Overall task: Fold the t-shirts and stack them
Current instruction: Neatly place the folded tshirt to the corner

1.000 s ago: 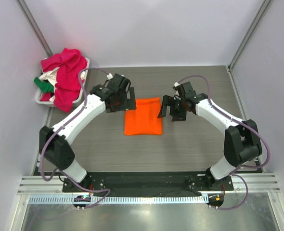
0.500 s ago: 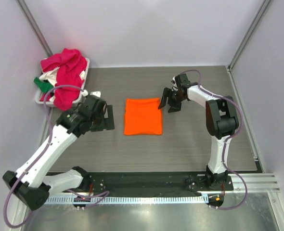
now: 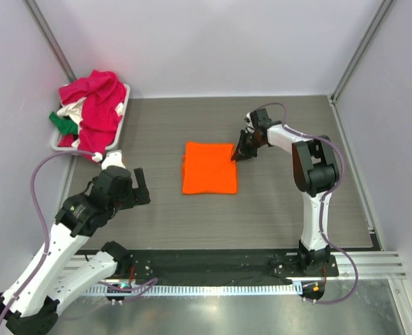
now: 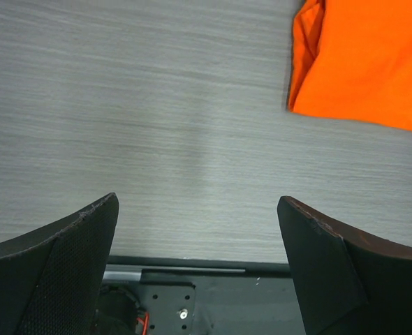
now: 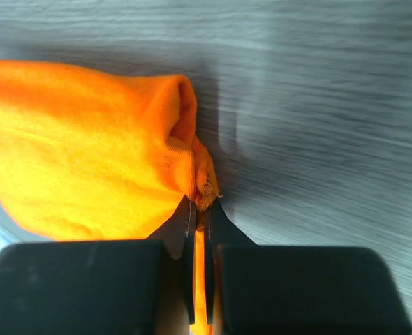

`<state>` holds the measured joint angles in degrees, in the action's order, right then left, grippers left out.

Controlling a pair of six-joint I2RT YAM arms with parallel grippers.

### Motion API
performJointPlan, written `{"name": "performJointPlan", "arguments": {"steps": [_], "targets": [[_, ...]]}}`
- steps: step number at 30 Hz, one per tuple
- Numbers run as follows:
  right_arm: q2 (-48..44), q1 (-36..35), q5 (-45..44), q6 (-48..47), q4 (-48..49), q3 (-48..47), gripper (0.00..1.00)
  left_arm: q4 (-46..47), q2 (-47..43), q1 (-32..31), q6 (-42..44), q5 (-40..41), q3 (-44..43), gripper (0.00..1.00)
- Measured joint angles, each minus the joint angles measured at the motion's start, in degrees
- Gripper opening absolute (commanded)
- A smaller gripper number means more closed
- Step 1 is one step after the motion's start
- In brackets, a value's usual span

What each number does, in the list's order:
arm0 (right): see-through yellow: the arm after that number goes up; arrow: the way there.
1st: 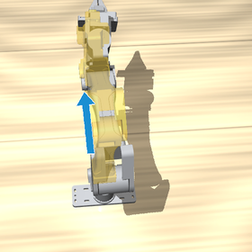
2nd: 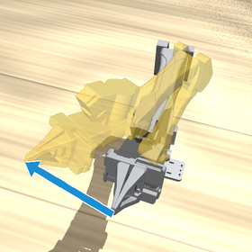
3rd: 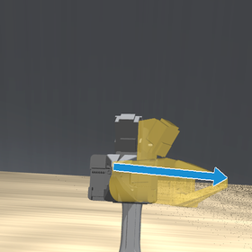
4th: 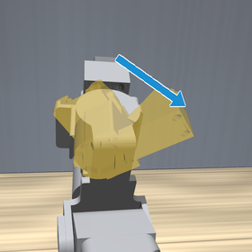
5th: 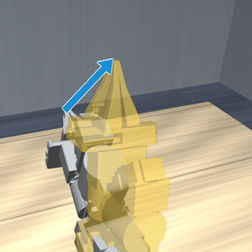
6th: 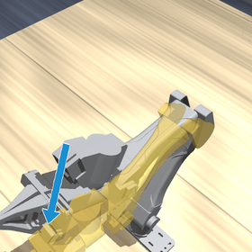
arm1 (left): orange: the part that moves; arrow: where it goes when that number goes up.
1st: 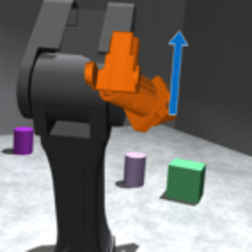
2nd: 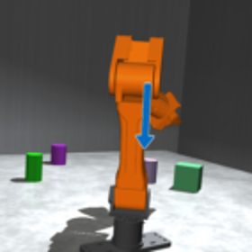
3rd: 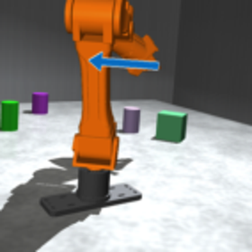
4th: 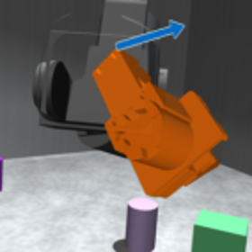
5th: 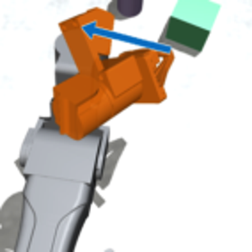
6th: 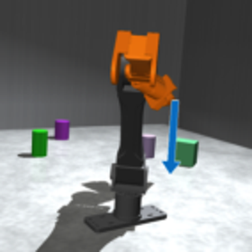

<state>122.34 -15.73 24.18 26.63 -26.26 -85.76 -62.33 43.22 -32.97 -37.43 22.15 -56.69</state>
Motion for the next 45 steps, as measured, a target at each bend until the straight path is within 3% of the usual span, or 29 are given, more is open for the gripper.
{"name": "performJointPlan", "arguments": {"steps": [5, 12, 23, 29, 45], "targets": [[0.04, 2.10, -7.96, -3.80, -4.31, -3.65, 0.01, 3.61, -5.35, 0.00, -0.11, -0.02, 2.86, 0.95], [3.26, 11.56, -20.61, -9.57, -9.66, -12.59, 0.01, 5.77, -9.44, 0.00, -0.07, 0.46, 5.44, 0.93], [22.40, 18.60, -42.82, -22.67, -15.61, -49.22, 0.01, 6.43, -7.74, 0.00, -0.02, 0.61, 5.44, 0.92], [27.43, 20.92, -49.62, -30.10, -7.32, -54.71, 0.01, 6.43, -7.32, 0.00, -0.02, 0.87, 5.44, 0.92], [34.95, 24.81, -50.69, -39.15, 19.17, -57.48, 0.01, 6.43, -5.95, 0.79, -0.02, 1.86, 5.44, 0.92]]}}
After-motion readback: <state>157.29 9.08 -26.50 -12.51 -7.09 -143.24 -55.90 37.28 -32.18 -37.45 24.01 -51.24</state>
